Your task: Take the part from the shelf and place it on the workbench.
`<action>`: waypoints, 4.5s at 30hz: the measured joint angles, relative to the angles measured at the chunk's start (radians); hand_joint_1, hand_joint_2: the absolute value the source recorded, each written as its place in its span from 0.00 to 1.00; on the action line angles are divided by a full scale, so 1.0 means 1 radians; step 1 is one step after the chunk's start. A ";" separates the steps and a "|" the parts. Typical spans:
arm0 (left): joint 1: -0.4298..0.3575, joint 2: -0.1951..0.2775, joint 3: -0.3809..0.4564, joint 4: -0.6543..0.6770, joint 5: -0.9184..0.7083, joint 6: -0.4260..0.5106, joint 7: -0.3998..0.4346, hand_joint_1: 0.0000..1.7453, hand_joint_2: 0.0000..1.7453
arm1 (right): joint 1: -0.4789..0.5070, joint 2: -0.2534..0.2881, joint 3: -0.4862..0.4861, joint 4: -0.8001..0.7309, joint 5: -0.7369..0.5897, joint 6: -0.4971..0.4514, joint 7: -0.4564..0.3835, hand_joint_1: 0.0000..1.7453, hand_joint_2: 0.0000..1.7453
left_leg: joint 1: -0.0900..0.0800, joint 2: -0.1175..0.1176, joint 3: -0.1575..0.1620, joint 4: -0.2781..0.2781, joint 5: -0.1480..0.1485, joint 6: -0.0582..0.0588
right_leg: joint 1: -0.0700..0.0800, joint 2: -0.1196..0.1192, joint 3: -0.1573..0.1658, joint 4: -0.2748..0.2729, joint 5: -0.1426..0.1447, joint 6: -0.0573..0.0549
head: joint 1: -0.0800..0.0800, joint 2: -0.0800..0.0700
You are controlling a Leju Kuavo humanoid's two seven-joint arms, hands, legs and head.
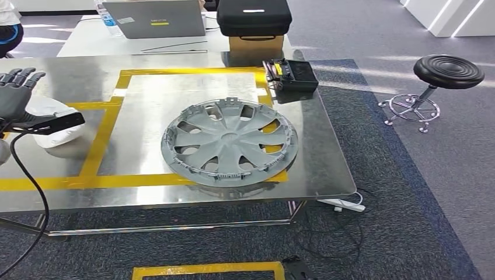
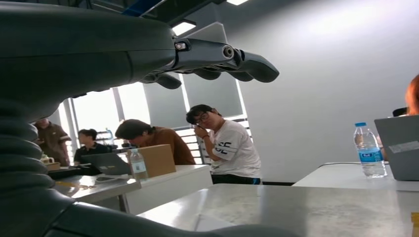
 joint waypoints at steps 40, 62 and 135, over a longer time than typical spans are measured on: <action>0.068 -0.032 0.042 0.011 0.084 0.009 -0.016 0.00 0.00 | 0.007 -0.002 0.000 -0.001 -0.009 -0.005 -0.002 0.00 0.00 | 0.006 0.004 0.020 -0.017 -0.007 0.027 | -0.016 -0.011 -0.138 0.260 -0.118 0.036 | 0.012 0.000; 0.076 -0.037 0.055 0.016 0.084 -0.010 -0.027 0.00 0.00 | 0.012 -0.002 0.000 0.000 -0.010 -0.005 -0.002 0.00 0.00 | 0.011 0.002 0.090 0.022 -0.090 -0.023 | -0.015 -0.005 -0.110 0.025 0.094 -0.001 | 0.005 0.000; 0.391 -0.077 0.126 0.163 0.117 0.112 0.009 0.00 0.00 | 0.031 -0.009 0.000 -0.003 -0.026 -0.014 -0.013 0.00 0.00 | -0.002 0.009 0.002 0.012 -0.009 0.022 | -0.002 -0.015 -0.100 0.227 -0.048 0.010 | 0.002 0.000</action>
